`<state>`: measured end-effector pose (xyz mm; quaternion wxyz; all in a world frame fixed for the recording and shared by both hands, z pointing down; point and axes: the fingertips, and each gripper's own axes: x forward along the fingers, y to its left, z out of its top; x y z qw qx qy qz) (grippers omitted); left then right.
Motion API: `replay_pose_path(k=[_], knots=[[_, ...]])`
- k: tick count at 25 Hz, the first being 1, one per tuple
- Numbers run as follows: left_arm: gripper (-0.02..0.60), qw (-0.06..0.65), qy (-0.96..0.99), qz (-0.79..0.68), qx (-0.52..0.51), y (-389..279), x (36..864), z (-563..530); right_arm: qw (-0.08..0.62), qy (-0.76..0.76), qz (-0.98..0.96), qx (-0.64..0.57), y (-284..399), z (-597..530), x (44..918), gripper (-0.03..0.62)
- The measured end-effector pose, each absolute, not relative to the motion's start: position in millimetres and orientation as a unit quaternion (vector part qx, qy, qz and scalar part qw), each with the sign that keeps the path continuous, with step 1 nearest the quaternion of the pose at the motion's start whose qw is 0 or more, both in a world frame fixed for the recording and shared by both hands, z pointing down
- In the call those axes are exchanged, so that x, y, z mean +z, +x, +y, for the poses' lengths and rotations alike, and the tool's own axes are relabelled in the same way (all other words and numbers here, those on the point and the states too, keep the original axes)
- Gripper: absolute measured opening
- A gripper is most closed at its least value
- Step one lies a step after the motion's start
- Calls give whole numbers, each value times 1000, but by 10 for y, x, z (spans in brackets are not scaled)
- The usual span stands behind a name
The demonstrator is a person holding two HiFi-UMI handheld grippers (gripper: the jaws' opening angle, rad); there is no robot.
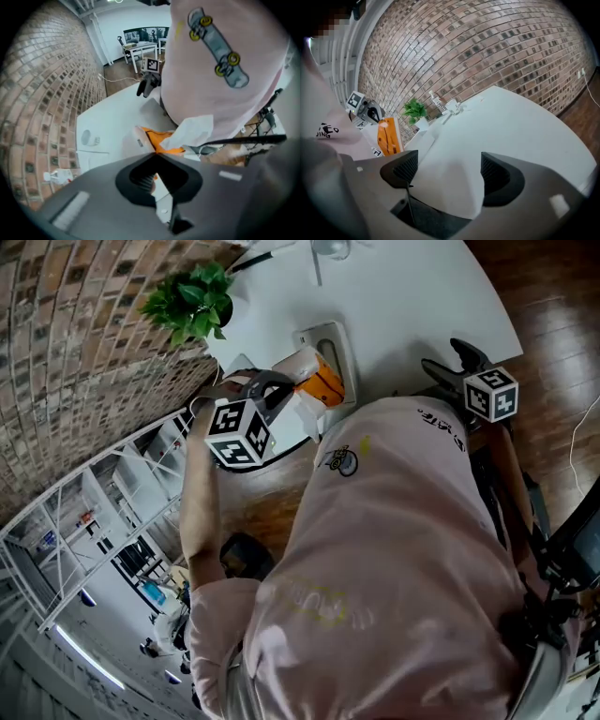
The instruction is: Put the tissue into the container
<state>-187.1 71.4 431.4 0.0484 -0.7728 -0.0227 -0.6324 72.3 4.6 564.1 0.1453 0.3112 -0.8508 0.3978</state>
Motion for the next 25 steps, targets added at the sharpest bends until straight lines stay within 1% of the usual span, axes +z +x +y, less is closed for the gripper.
replay_pose_path(k=[3,8,10,12,13,15,16,19,20,21,22,25], knots=[[8,27,-765,-43,-642,-1888,4850,736,150,313,-850,396,729,24,5639,412],[11,42,-763,11,-645,-1950,5235,262,147,315,-850,395,698,-14,5620,411],[21,72,-761,21,-645,-1888,5357,111,146,316,-850,395,693,-16,5618,413],[33,128,-744,19,-656,-1824,5417,-8,140,314,-853,392,679,-31,5573,413],[52,157,-735,23,-659,-1802,5394,-81,135,312,-856,389,667,-45,5538,413],[56,187,-732,50,-654,-1801,5249,-270,124,305,-860,389,652,-89,5460,413],[56,181,-736,70,-649,-1840,5150,-365,115,300,-862,392,649,-116,5414,413],[48,132,-747,154,-633,-2128,4762,-584,69,274,-866,412,614,-207,5185,413],[33,117,-754,202,-613,-2242,4565,-635,55,268,-867,416,596,-239,5095,413],[4,100,-766,264,-577,-2342,4322,-666,45,265,-868,418,581,-274,5012,413],[4,80,-780,333,-524,-2419,4039,-663,38,264,-869,416,568,-311,4934,413],[3,5,-801,514,-306,-2520,3166,-390,33,260,-879,398,480,-428,4691,413]])
